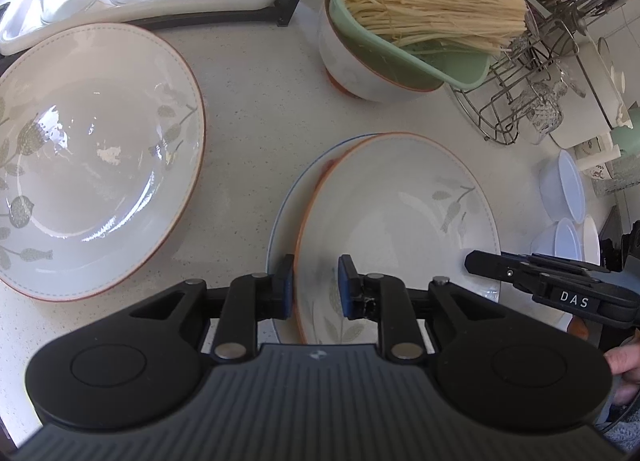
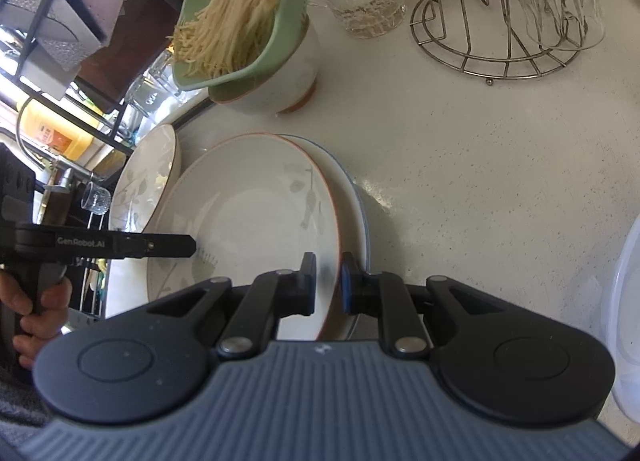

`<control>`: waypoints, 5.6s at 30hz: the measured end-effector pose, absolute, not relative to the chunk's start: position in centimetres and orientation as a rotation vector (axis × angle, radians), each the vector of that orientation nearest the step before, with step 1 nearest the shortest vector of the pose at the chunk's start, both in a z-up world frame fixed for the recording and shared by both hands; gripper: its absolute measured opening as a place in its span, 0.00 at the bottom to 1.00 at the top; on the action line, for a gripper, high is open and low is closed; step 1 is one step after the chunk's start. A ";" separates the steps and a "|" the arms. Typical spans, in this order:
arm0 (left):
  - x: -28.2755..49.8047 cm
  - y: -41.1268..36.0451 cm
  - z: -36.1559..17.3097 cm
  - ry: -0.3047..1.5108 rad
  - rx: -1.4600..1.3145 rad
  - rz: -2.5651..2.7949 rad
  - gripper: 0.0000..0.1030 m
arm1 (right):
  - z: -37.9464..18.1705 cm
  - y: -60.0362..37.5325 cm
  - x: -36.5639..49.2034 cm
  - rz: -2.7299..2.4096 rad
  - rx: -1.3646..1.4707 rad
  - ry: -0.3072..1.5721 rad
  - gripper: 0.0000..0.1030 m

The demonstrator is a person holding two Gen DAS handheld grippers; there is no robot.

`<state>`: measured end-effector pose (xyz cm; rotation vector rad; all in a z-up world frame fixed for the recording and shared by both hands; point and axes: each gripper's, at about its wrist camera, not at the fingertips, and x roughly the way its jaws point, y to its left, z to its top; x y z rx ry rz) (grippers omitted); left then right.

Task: Organize plates and bowls
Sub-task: 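Lift the leaf-pattern plate with both grippers and lower it onto the rose plate, then open both grippers and lift them away from the stacked plates, then move both grippers to the leaf-pattern plate beside the dish rack, then close both grippers on the rim of that leaf-pattern plate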

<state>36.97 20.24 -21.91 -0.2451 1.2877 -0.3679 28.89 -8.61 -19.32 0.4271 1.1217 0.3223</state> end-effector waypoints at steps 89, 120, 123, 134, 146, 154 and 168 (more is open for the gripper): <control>23.9 15.7 -0.2 0.862 -0.119 -0.331 0.43 | -1.0 -6.5 18.6 0.199 0.267 0.672 0.15; 19.2 26.2 -4.7 0.915 -0.367 0.112 0.43 | -5.4 1.8 22.4 0.578 0.135 0.860 0.15; 19.7 28.0 -5.7 0.922 -0.372 0.100 0.43 | -5.8 3.1 22.9 0.568 0.128 0.872 0.15; 26.0 36.8 -8.6 0.925 -0.262 -0.006 0.43 | -9.9 9.7 25.2 0.399 0.186 0.922 0.15; 33.4 42.1 -15.6 0.985 -0.236 -0.115 0.54 | -13.6 15.6 28.2 0.254 0.203 1.002 0.24; 38.5 44.6 -20.1 1.041 -0.238 -0.177 0.54 | -16.2 17.4 28.5 0.179 0.337 1.024 0.30; 43.8 43.9 -23.0 1.114 -0.150 -0.358 0.51 | -18.9 17.4 31.0 -0.028 0.466 1.063 0.30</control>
